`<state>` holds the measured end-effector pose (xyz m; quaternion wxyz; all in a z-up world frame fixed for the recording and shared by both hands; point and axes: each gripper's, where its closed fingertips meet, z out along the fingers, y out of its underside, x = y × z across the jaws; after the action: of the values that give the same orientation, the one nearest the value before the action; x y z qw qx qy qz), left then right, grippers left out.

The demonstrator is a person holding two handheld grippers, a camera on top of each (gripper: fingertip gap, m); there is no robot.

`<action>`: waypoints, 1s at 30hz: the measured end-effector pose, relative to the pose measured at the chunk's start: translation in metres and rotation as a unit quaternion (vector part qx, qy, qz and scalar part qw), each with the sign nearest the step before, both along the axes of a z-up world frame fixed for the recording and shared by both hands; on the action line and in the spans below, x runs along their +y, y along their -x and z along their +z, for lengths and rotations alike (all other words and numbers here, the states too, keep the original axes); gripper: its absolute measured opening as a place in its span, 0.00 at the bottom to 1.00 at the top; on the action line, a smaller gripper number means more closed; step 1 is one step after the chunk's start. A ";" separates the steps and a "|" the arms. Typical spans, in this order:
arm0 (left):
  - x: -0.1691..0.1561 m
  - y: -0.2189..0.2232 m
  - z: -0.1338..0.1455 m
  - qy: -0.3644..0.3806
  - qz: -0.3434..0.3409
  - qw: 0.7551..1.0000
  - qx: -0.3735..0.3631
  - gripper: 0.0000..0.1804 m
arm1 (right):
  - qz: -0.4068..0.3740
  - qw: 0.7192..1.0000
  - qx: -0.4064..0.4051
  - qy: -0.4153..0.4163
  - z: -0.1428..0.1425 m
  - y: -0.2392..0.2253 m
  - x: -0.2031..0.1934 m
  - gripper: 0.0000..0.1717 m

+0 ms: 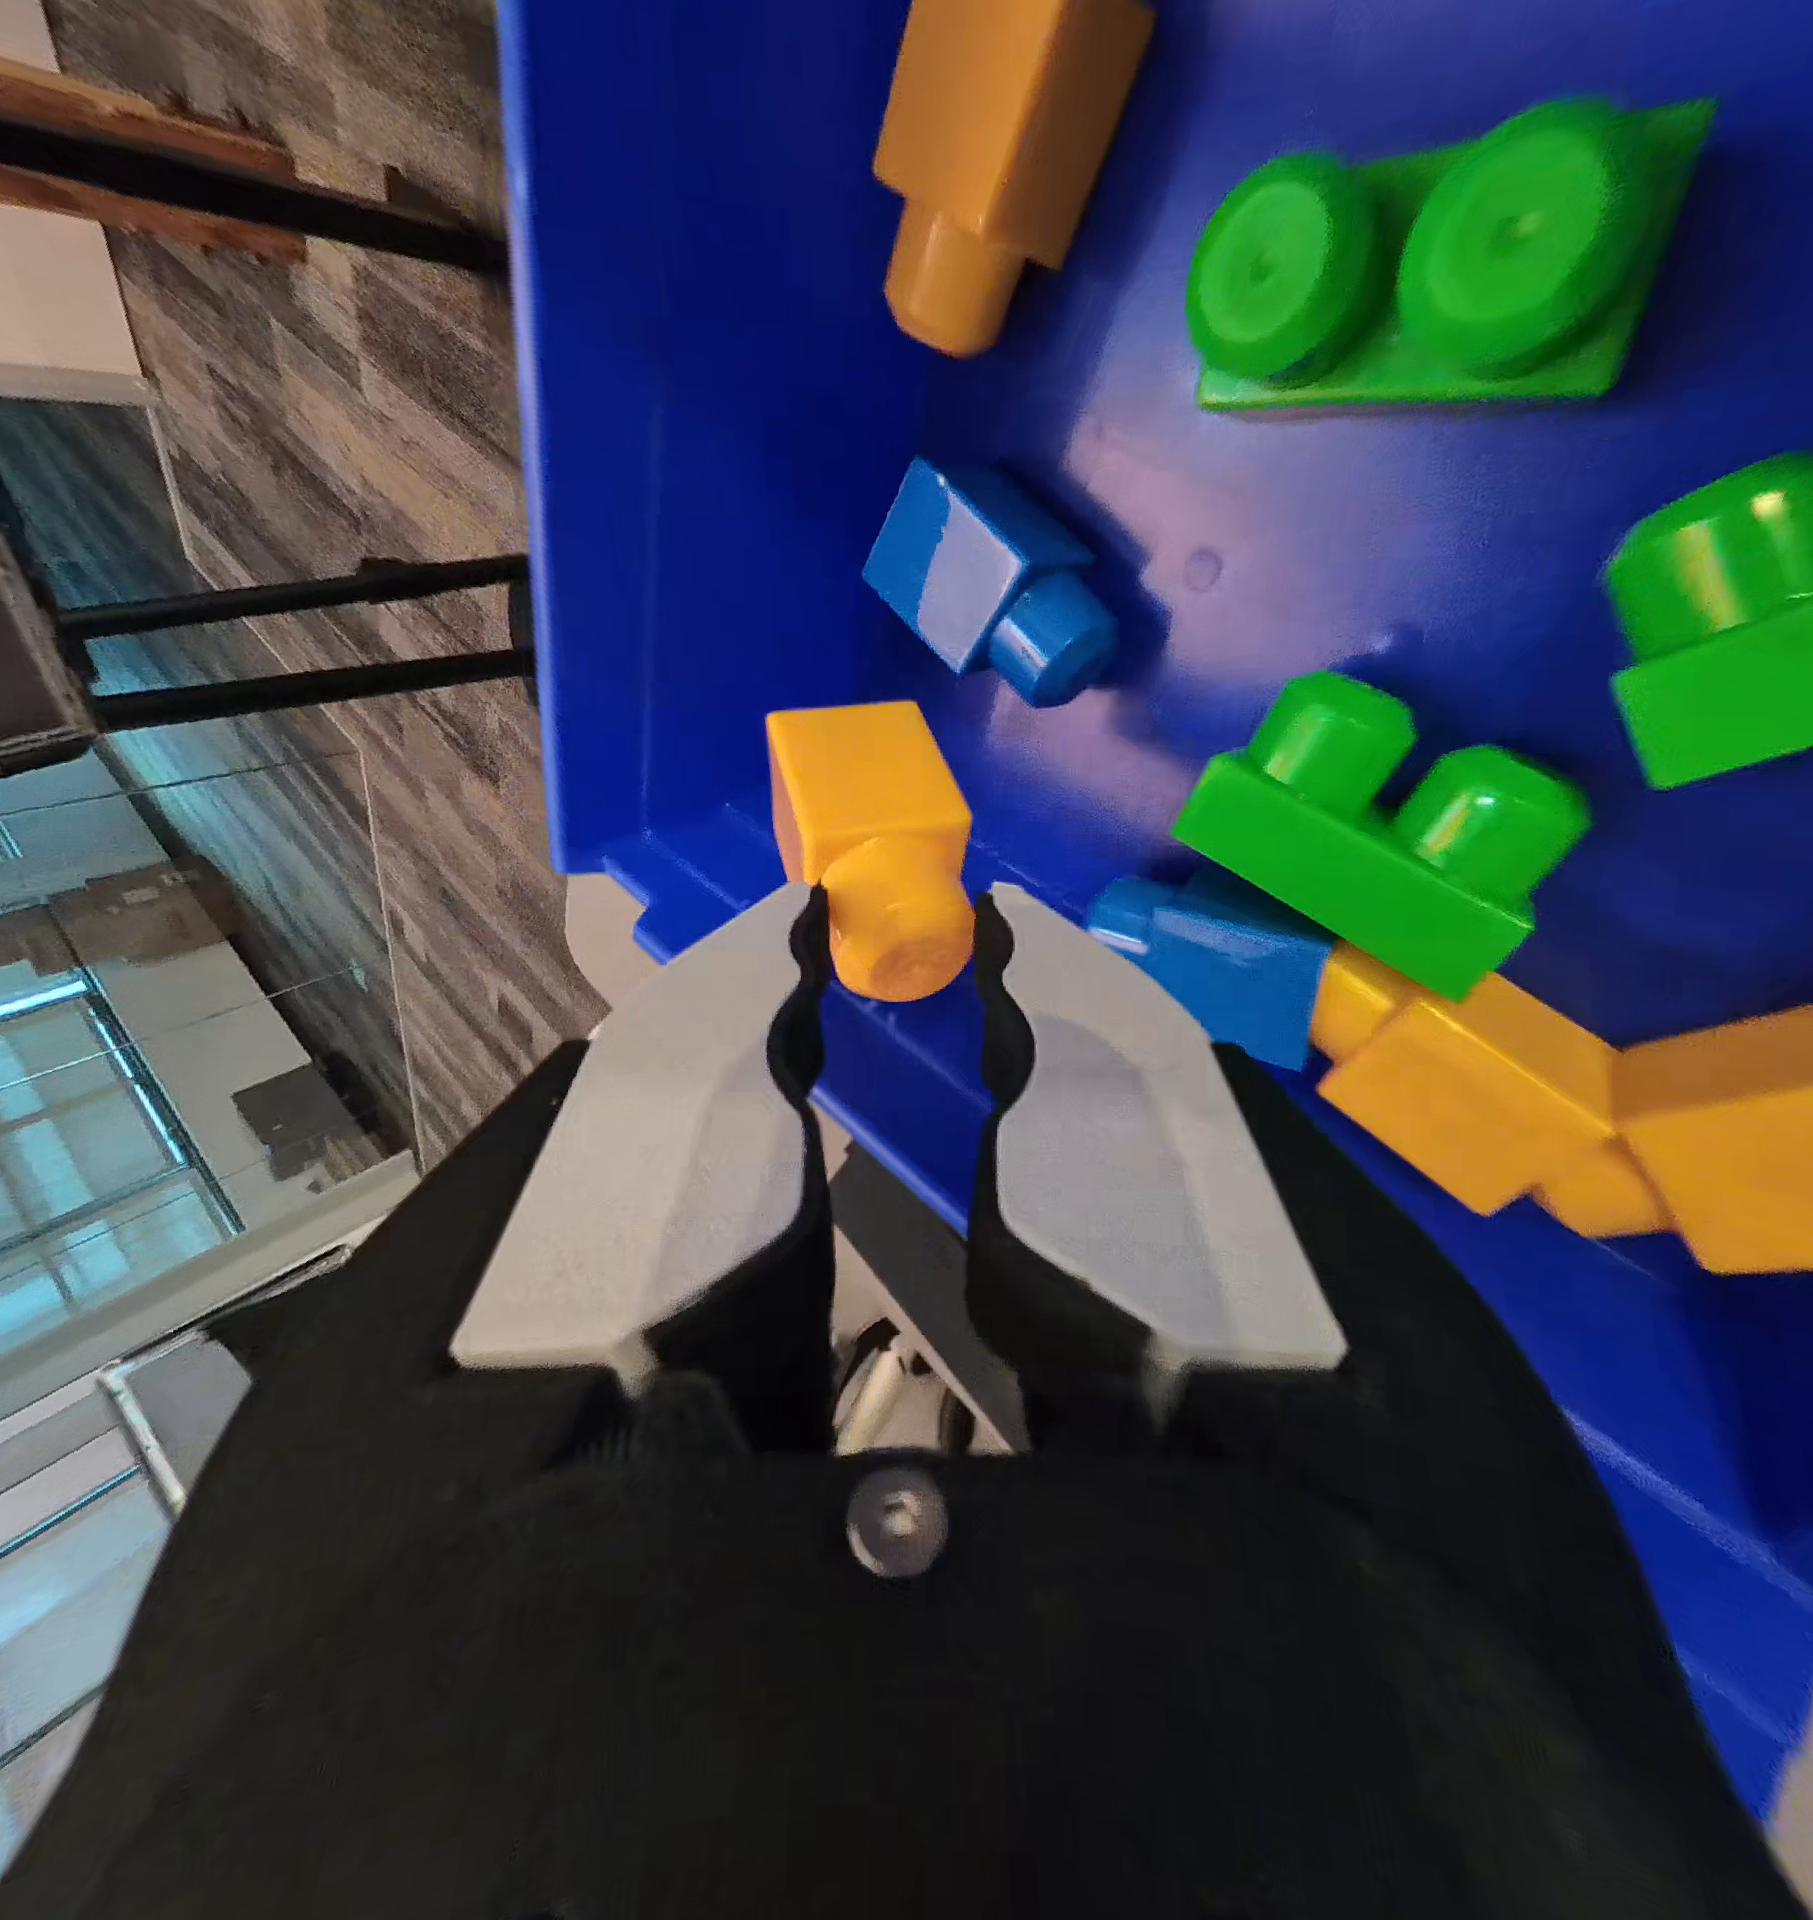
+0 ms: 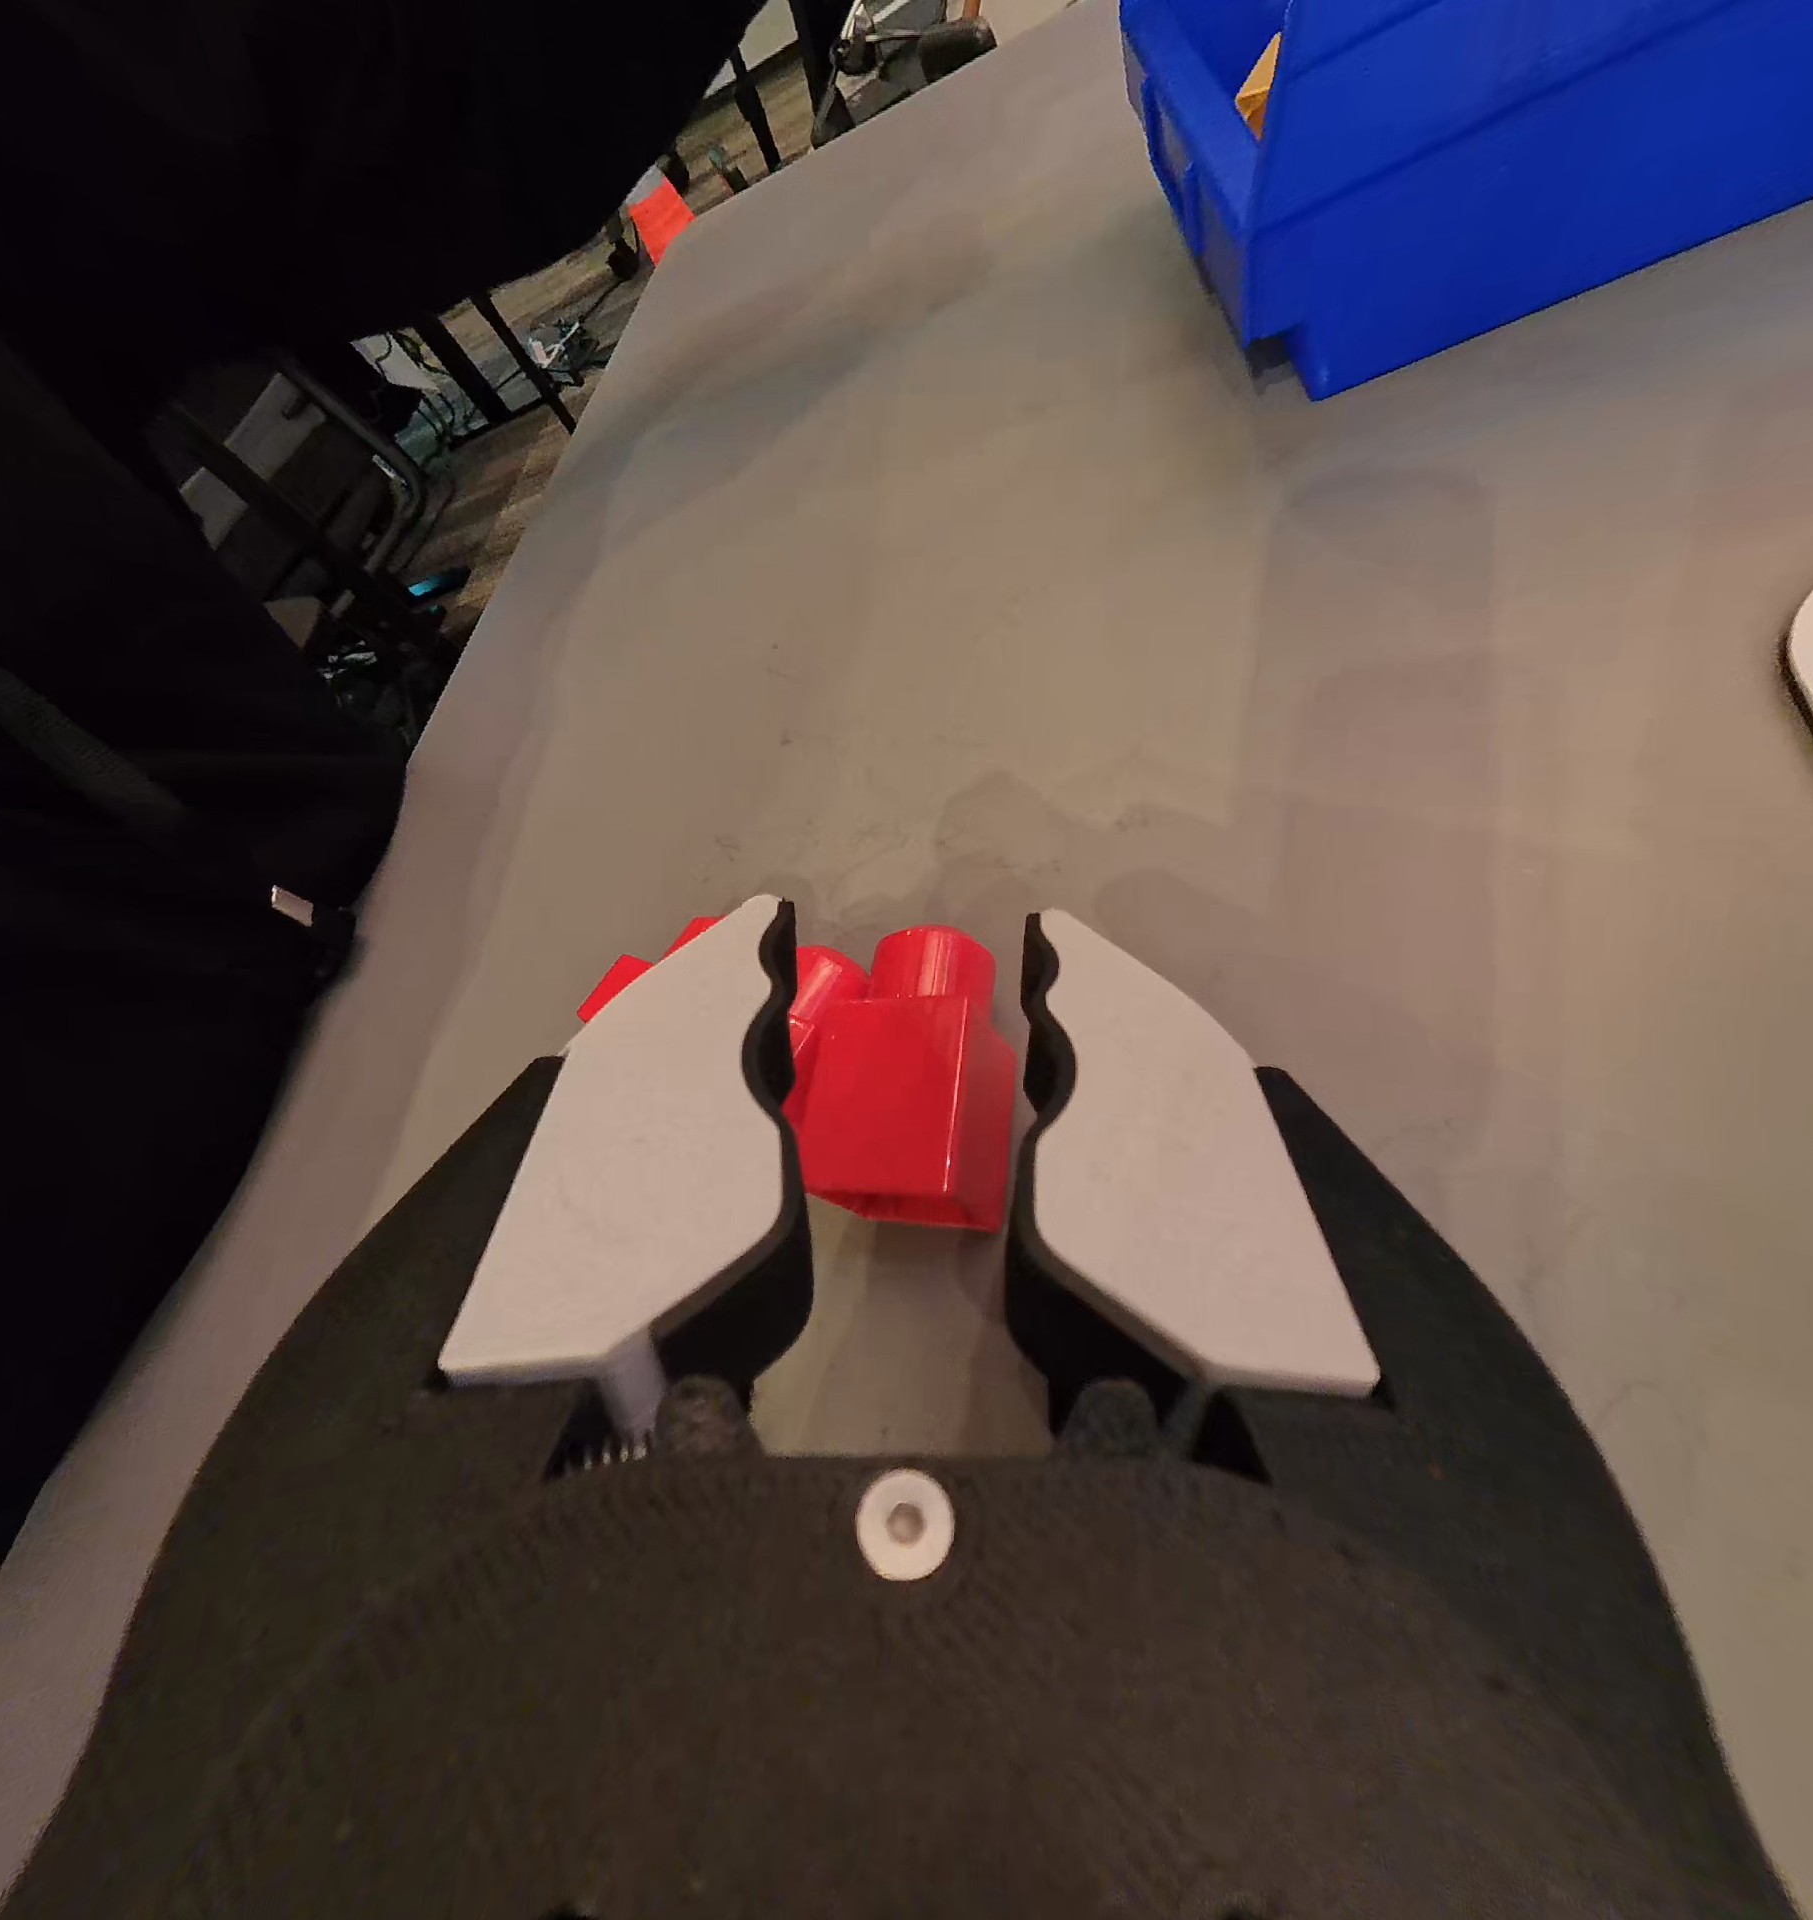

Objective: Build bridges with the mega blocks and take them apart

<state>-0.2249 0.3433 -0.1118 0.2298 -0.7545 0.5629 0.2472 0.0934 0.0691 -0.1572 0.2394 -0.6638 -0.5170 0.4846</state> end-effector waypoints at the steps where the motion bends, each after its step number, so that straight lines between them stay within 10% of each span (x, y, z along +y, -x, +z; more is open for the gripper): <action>1: -0.008 -0.005 0.006 -0.004 -0.004 1.000 -0.015 0.15 | 0.000 1.000 0.001 0.000 0.000 0.000 0.000 0.24; 11: -0.151 -0.090 0.057 -0.030 -0.091 0.984 -0.152 0.14 | -0.010 0.999 0.031 0.021 0.009 -0.005 0.004 0.25; 19: -0.268 -0.202 0.001 0.073 -0.184 0.949 -0.247 0.14 | -0.016 0.999 0.033 0.015 0.010 -0.007 0.005 0.24; 30: -0.288 -0.254 -0.056 0.130 -0.175 0.924 -0.313 0.14 | -0.018 0.999 0.028 0.009 0.008 -0.019 0.005 0.24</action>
<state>0.0291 0.0553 -0.1676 0.3341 -0.7060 0.6126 -0.1214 0.1127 0.0738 -0.1490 0.2565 -0.6609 -0.4941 0.5032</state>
